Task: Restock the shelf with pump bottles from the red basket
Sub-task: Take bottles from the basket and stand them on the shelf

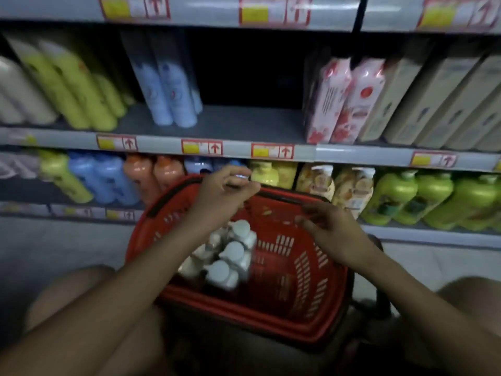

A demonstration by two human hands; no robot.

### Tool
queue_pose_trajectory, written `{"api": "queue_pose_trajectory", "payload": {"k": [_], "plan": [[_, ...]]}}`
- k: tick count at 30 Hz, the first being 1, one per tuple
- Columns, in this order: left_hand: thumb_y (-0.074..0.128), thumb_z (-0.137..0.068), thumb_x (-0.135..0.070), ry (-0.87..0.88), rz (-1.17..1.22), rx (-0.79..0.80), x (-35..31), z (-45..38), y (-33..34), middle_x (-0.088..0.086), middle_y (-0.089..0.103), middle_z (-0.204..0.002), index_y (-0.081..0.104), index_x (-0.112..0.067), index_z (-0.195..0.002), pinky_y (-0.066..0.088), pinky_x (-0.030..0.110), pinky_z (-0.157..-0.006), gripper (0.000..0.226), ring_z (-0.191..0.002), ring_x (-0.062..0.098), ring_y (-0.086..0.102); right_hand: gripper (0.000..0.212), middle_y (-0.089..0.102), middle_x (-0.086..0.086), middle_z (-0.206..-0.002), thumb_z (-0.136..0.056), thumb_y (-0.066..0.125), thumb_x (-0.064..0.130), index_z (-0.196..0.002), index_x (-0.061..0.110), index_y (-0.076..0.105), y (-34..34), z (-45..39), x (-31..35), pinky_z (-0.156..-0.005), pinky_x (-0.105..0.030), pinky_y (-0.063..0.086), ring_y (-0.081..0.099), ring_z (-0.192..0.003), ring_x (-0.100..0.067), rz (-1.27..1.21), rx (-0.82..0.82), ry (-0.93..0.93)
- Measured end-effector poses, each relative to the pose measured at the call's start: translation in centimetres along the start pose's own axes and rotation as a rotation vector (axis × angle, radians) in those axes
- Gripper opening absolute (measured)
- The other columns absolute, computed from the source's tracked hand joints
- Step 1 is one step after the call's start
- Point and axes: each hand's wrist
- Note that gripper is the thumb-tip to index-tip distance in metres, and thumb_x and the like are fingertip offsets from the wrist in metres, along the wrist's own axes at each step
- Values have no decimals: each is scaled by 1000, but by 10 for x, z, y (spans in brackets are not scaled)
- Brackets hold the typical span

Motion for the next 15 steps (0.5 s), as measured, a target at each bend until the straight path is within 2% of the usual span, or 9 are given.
{"api": "queue_pose_trajectory", "payload": {"k": [3,5,7,9,10,13,15], "plan": [[79,-86,-21,-153,-85,58,47,-5,-1,6,75,-100,70,-15,-111,61,53,-84,28,-88,24,74,39,72,-3,-121,-99,65,36,-133,15,65,32,-2,-31,-87,-31,54,69,-106,-21,153,180,78],[81,-84,-26,-193,-174,132,59,-17,0,5,75,-105,69,-17,-113,62,45,-85,33,-91,23,74,39,73,-6,-123,-97,67,33,-133,15,66,50,-11,-30,-92,-32,53,69,-112,-25,204,243,48],[81,-84,-27,-164,-260,161,65,-32,-2,2,74,-106,68,-20,-115,60,32,-77,35,-87,16,71,43,70,-6,-130,-95,69,32,-135,17,65,71,-31,-22,-95,-29,49,67,-118,-25,187,268,15],[80,-84,-25,-132,-370,142,71,-44,-5,-1,72,-106,67,-22,-117,48,18,-65,36,-81,9,66,46,68,-6,-134,-93,69,31,-137,18,62,99,-58,-19,-96,-27,48,65,-121,-26,137,266,15],[79,-85,-24,-128,-417,129,75,-48,-7,-2,71,-106,66,-22,-118,44,15,-63,36,-81,9,64,50,68,-6,-135,-91,67,34,-138,19,60,114,-71,-19,-99,-30,49,64,-123,-27,107,270,17],[77,-86,-25,-120,-493,124,82,-55,-13,-2,71,-109,66,-24,-119,45,21,-75,35,-90,13,65,56,69,-4,-130,-85,70,37,-137,21,58,159,-102,-24,-103,-41,52,65,-120,-25,-3,385,29],[76,-87,-26,-120,-505,138,85,-58,-15,-3,71,-110,66,-24,-120,48,24,-82,35,-96,14,65,61,72,2,-117,-70,80,55,-123,29,63,178,-116,-27,-98,-43,54,68,-111,-21,-30,415,37]]}}
Point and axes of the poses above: each hand's wrist, its own z-axis away from the middle knuckle, its own y-axis out of the palm, x = y × z
